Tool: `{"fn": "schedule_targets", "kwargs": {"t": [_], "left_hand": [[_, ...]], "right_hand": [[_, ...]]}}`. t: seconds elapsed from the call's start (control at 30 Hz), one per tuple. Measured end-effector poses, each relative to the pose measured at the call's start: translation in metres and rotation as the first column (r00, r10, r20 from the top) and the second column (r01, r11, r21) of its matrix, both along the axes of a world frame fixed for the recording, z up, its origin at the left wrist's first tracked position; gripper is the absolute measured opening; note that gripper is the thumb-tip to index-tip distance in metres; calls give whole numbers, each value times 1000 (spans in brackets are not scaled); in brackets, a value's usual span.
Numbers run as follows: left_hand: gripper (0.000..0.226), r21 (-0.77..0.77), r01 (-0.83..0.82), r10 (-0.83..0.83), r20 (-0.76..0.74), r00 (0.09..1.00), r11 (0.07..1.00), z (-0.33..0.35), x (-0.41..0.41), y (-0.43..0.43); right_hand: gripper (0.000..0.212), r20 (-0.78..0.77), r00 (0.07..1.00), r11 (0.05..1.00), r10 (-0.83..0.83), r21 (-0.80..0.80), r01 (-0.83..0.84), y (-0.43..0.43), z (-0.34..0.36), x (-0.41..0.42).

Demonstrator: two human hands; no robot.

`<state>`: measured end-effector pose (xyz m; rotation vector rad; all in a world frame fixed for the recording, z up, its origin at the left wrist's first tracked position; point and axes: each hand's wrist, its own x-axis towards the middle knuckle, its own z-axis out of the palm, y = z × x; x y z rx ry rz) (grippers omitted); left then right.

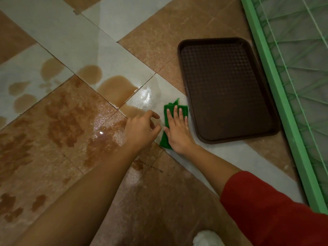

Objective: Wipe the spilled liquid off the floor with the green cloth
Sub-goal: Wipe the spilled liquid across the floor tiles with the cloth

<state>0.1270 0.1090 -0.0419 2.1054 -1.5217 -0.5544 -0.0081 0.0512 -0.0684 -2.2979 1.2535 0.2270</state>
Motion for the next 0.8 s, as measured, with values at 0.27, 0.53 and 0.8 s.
{"fn": "schedule_targets", "kwargs": {"t": [0.27, 0.53, 0.8], "left_hand": [[34, 35, 21, -26, 161, 987, 999, 1, 19, 9], [48, 60, 27, -45, 322, 946, 998, -4, 32, 20], [61, 101, 24, -57, 337, 940, 995, -6, 43, 35]], "right_hand": [[61, 24, 995, 995, 93, 37, -94, 6, 0, -8], [59, 90, 984, 988, 151, 26, -154, 2, -2, 17], [60, 107, 994, 1000, 22, -2, -22, 11, -5, 26]]}}
